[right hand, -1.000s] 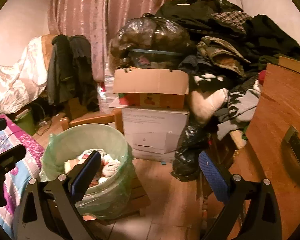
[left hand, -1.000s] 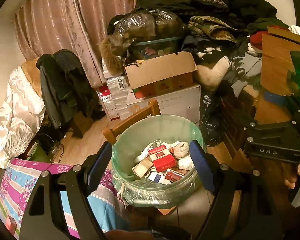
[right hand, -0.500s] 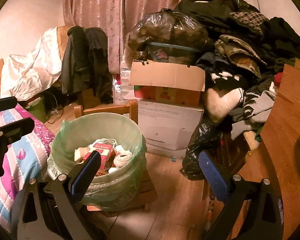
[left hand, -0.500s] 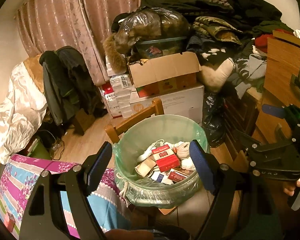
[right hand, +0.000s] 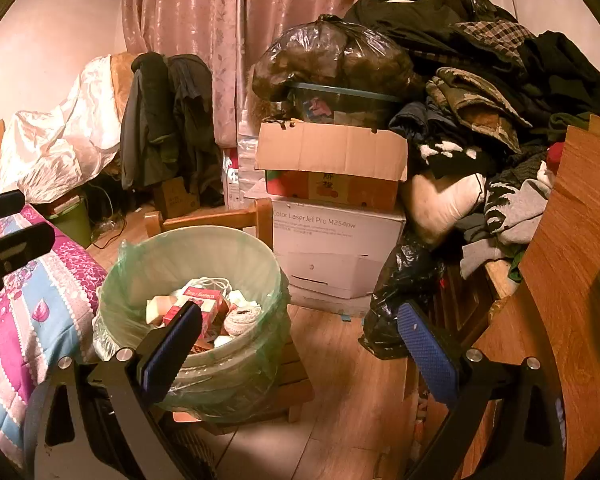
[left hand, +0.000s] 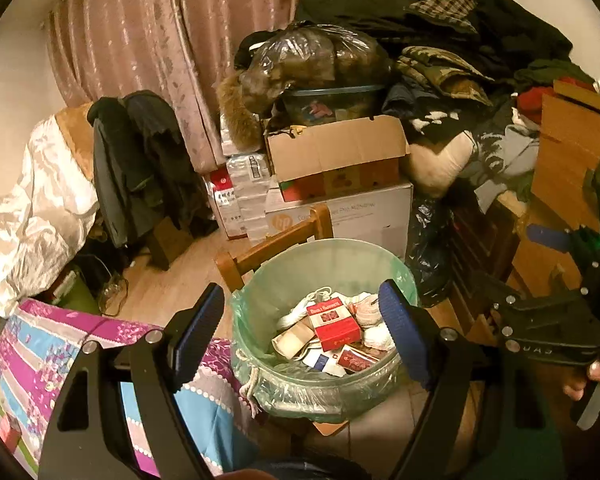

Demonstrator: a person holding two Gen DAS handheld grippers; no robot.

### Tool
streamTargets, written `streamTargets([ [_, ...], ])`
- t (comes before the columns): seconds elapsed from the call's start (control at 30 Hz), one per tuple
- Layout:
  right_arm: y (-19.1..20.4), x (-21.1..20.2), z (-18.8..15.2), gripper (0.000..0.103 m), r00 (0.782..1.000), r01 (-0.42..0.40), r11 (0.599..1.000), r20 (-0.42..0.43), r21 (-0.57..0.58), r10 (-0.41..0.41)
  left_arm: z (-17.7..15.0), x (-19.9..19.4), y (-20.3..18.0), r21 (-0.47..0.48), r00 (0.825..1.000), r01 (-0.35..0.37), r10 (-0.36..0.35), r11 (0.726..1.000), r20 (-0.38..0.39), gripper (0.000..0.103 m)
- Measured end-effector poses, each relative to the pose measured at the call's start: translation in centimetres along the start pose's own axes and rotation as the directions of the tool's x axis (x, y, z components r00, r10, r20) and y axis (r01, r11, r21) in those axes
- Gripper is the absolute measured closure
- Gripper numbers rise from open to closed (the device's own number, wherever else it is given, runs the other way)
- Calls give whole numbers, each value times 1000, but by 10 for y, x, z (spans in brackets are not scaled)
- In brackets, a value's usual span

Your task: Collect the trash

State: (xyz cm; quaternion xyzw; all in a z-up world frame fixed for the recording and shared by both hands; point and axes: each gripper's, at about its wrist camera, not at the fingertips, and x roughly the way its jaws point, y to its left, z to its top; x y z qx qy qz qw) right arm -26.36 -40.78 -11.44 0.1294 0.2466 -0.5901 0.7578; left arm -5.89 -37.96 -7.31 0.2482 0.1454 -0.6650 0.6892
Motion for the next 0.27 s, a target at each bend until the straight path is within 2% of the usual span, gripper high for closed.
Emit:
streamTargets([
  [0.1,0,0,-1,5,1000,1,1000,-4,2,-1,0,6,0,13,999,-31,31,999,-37,27],
  [0.17,1,0,-1,5,1000,0,1000,-7,1,0,-1,8,0,23,998,-25,26,999,-51,27],
  [0.27,3,0,-2,5,1000,0,1000,-9,-4,0,-2,8,2,-5,998,-33,33,999,-58,27],
])
